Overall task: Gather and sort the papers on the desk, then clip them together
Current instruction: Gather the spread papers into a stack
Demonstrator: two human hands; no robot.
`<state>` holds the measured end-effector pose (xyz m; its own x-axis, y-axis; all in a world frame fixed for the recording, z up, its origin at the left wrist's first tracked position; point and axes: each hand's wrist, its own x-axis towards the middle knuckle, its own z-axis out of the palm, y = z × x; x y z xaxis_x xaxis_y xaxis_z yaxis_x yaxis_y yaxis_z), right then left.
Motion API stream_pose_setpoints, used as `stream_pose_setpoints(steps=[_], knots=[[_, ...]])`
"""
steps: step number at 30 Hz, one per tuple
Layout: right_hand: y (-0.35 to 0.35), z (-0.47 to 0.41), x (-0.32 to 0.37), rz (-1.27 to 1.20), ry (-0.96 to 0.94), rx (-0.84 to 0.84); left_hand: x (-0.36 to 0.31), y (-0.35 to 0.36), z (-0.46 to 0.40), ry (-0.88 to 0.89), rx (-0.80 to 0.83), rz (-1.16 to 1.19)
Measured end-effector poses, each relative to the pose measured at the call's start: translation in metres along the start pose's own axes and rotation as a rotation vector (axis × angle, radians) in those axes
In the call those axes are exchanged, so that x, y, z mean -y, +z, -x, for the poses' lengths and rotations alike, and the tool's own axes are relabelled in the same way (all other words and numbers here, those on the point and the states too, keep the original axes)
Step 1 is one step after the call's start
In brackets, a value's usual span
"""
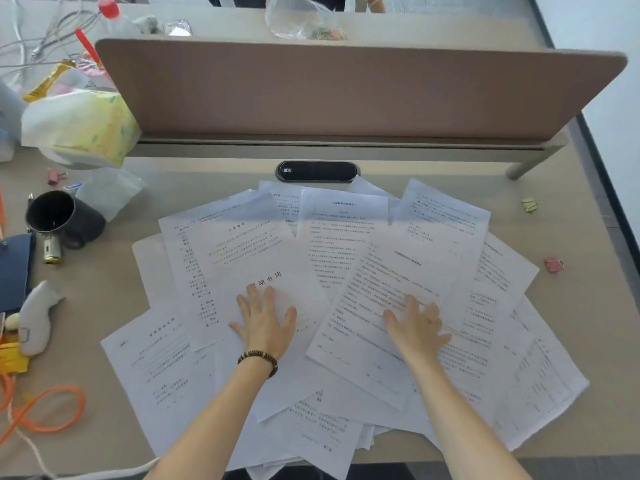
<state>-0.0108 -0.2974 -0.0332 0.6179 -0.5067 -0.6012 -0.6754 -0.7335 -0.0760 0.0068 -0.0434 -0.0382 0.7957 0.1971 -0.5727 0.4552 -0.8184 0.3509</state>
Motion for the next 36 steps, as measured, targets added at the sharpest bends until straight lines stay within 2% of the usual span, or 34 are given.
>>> stream_pose_setpoints(steps=[3, 5, 7, 9, 15, 21, 25, 30, 34, 36], knots=[[-0.003, -0.003, -0.006, -0.061, 0.014, -0.077, -0.002, 0.002, -0.002, -0.031, -0.096, -0.031], [-0.004, -0.007, -0.012, -0.065, 0.082, -0.038, 0.001, -0.002, -0.006, -0.145, -0.157, -0.055], [-0.004, -0.012, -0.016, -0.061, 0.135, 0.023, 0.004, -0.007, -0.013, -0.266, -0.151, -0.027], [-0.001, -0.013, -0.018, -0.058, 0.129, 0.050, 0.004, -0.008, -0.015, -0.313, -0.113, 0.001], [0.007, -0.007, -0.009, -0.041, 0.026, 0.011, -0.006, 0.001, -0.008, -0.240, -0.081, -0.024], [0.004, -0.004, -0.007, -0.053, -0.025, -0.037, -0.009, -0.001, -0.008, -0.262, -0.156, 0.017], [0.007, -0.009, -0.014, -0.044, -0.017, 0.028, -0.003, -0.004, -0.016, -0.281, -0.130, -0.032], [0.013, -0.005, -0.016, -0.078, -0.077, 0.025, -0.007, -0.001, -0.010, -0.196, -0.130, -0.070], [0.014, -0.003, -0.016, -0.124, -0.106, 0.008, -0.012, -0.001, -0.006, -0.132, -0.190, 0.062], [0.013, -0.004, -0.016, -0.152, -0.119, 0.001, -0.017, -0.003, -0.006, -0.115, -0.219, 0.238]])
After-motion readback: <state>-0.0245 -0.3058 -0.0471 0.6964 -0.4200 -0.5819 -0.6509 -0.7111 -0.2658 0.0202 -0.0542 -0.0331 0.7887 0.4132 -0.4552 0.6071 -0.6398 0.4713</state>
